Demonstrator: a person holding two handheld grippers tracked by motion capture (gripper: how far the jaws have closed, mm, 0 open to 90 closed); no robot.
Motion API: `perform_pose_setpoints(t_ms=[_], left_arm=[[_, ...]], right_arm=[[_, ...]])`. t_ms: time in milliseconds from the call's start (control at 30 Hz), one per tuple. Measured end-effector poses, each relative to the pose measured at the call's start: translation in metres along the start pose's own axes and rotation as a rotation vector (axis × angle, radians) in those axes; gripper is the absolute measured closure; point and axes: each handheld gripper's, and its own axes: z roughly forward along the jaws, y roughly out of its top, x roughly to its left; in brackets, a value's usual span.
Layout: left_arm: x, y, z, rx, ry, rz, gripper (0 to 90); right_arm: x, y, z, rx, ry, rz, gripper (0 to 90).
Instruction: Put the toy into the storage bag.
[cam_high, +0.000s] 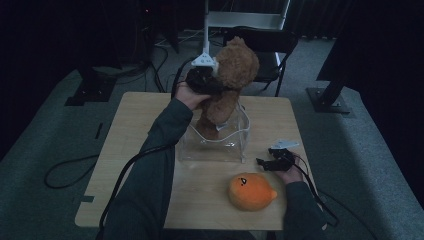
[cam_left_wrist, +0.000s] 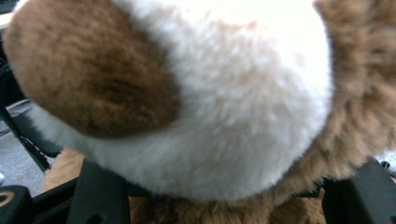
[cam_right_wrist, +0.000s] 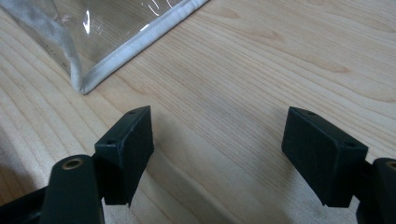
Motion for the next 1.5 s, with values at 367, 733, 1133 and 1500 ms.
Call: perform_pose_setpoints(t_ms=[367,733,1133,1500], left_arm=[[-0.006,-0.006,0.013,0.041,-0.030,0.005,38.8],[-0.012,-0.012,0.024,0.093,-0.060,0.020,37.6],[-0.013,-0.020,0.024,0.119,-0.080,0.021,37.0],[-0.016,-0.024,0.027,0.124,-0.087,0.014,34.9]], right_arm=[[0.000,0.000,0.000,-0.001,0.000,0.001,24.0],[0.000,0.000,0.000,-0.001,0.000,0.001,24.0],[0.000,0.000,0.000,-0.001,0.000,0.000,24.0],[0.000,0.000,0.000,-0.001,0.000,0.001,24.0]])
